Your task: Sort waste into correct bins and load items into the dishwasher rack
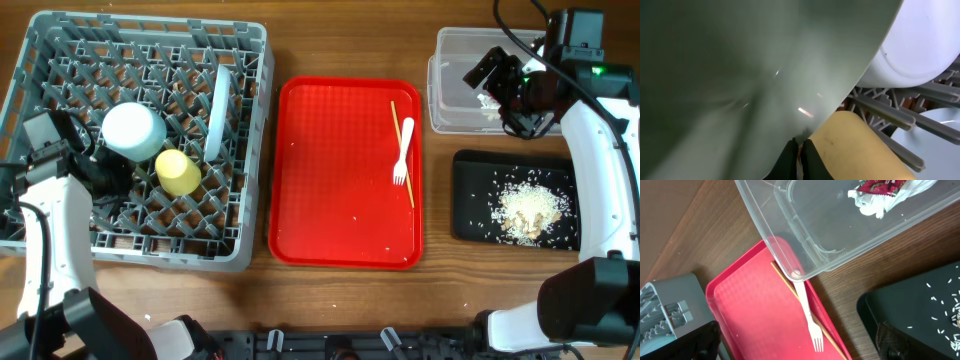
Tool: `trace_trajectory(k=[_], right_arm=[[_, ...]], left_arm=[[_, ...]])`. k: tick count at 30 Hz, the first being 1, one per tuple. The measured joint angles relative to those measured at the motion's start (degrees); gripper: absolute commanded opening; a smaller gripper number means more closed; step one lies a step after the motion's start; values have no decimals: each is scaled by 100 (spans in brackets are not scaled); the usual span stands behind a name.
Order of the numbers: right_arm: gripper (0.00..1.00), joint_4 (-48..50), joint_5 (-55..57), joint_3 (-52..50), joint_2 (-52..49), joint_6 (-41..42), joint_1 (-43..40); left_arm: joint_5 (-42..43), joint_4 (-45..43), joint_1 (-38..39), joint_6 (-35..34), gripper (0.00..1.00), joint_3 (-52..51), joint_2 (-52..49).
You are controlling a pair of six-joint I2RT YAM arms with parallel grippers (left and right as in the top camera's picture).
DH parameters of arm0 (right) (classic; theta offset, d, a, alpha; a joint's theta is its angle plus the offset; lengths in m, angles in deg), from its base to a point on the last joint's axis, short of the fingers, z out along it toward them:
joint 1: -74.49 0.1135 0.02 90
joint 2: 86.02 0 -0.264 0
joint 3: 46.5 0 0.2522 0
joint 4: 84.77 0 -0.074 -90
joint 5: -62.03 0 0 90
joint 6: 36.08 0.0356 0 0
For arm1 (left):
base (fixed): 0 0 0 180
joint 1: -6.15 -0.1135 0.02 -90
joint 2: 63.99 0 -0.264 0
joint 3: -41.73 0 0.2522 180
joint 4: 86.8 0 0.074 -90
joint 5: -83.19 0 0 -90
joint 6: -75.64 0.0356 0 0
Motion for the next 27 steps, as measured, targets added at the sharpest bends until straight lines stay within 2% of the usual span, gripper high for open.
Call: trace_trajectory(k=[6,17,21,24,25,27], right_arm=[[100,0,2,0,0,0,0],[100,0,2,0,0,0,0],[100,0,2,0,0,0,0],[100,0,2,0,0,0,0],[100,0,2,0,0,0,0],[100,2,2,0,0,0,0]], left_arm=[[-872,-68,-13,-24,4,-2,-313],[-1010,90,-13,-50,4,-4,-258],[-905,125,-13,-31,5,-37,256],[-719,114,-13,9,57,-35,1029],[-627,111,-13,-7,65,-35,1381],[-442,138,-13,90,69,-33,1908]])
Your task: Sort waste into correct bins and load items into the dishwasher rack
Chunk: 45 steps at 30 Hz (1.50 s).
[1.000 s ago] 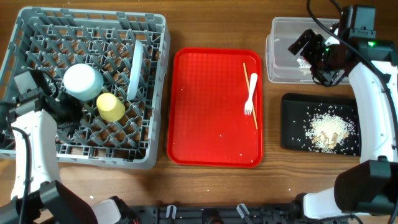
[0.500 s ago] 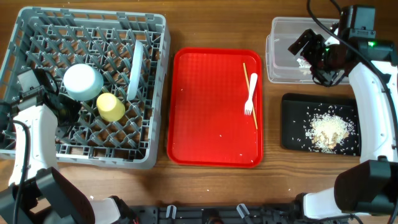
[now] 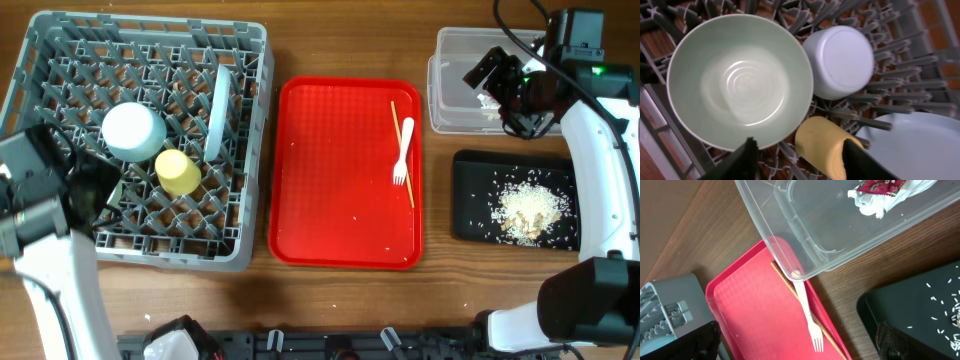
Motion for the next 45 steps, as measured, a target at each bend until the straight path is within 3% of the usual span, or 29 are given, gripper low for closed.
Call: trace_trajectory(k=[5,13,16,27,34,39,43,45], right_arm=[[100,-4,-2,0,0,0,0],[100,0,-2,0,0,0,0],[100,0,-2,0,0,-2,0],[100,0,0,0,0,0,0],[100,-2,0,0,0,0,0],[100,0,0,0,0,0,0],[100,-2,0,0,0,0,0],[100,0,-2,0,0,0,0]], left_arm=[[254,210,76,492,74,4,164],[243,-20,304,1349,71,2,-1690],[-11,-133,315,1432,60,2,-1786],[-1106,-184,334,1543,54,2,-1786],[-1325,-264,334,1558,48,2,-2090],[-1399,-616,356,1582,35,11,-2229],[-1563,-726,348,1576,7,11,-2234],[-1639,-743,367,1659,4,79,-2188]])
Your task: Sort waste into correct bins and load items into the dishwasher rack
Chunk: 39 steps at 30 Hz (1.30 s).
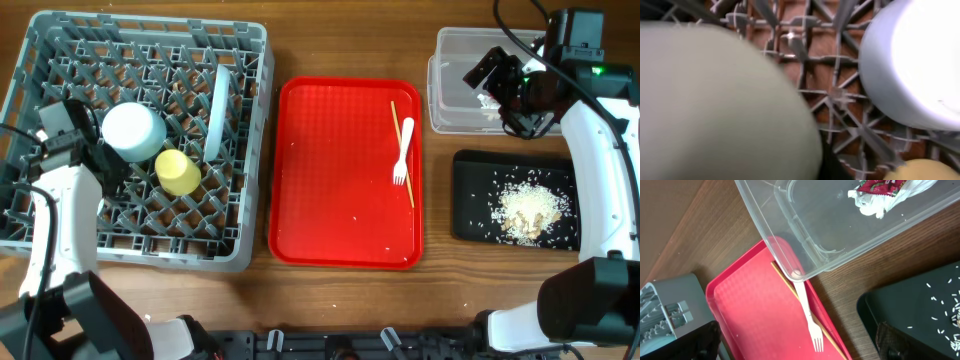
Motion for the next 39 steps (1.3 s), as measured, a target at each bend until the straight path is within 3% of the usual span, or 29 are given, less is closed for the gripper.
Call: trace_trajectory(k=[7,11,19,23,26,31,39], right_arm=[[100,-2,2,0,0,0,0],[100,-4,0,0,0,0,0],[100,-2,0,0,0,0,0],[100,0,0,0,0,0,0],[100,0,0,0,0,0,0],[100,-2,0,0,0,0,0],[100,-2,2,0,0,0,0]], left_arm=[[181,31,31,-68,4,15,164],[621,144,31,-374,4,17,881],[3084,-634,-79,-538,4,33,1320],[4494,-256,-175,-557,4,35,1320],[4857,-57,-175,-507,4,20,1320],[5088,-599,-203,-245,4,-437,1217],[5945,-715,-822,435,4,-494,938]])
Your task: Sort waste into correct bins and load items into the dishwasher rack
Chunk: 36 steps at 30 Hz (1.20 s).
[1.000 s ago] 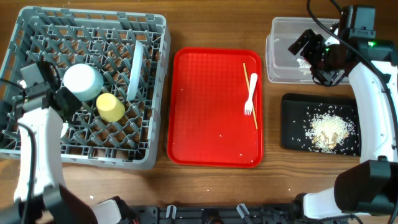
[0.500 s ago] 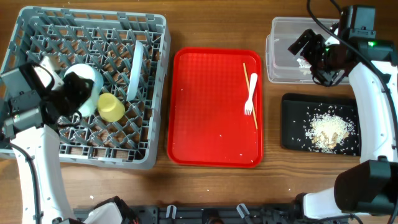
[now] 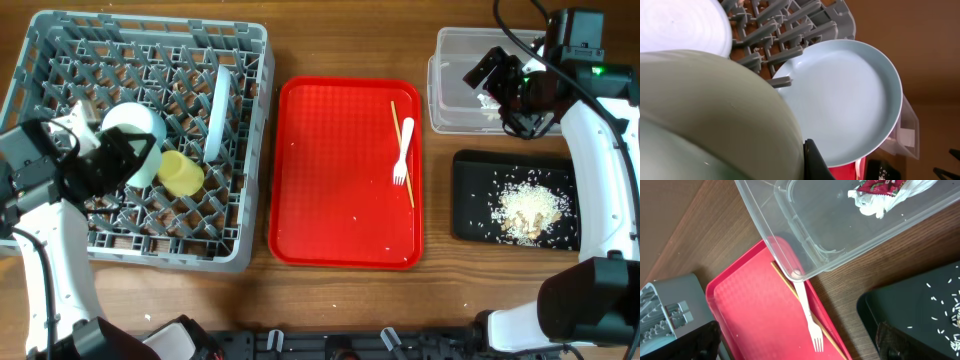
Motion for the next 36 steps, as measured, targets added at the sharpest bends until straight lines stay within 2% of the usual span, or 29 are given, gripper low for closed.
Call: trace_trajectory(k=[8,17,26,30,32,35,36], right_arm=[[100,0,-2,0,0,0,0],[100,0,-2,0,0,0,0],[100,0,-2,0,0,0,0],[100,0,0,0,0,-2,0],[100,0,0,0,0,0,0],[100,0,-2,0,0,-2,0],[100,0,0,0,0,0,0]], left_arm=[[1261,426,-527,1207,4,-81,-28],[1808,308,-669,2033,4,-219,-398],[2205,719,-1502,1906,4,-286,-605],[2404,756,-1587,1906,4,-328,-651],[2457,820,-1591,1904,8,-339,-654],[2463,839,-1624,1860,27,-343,-654],[2459,850,-1626,1851,27,-350,-654]])
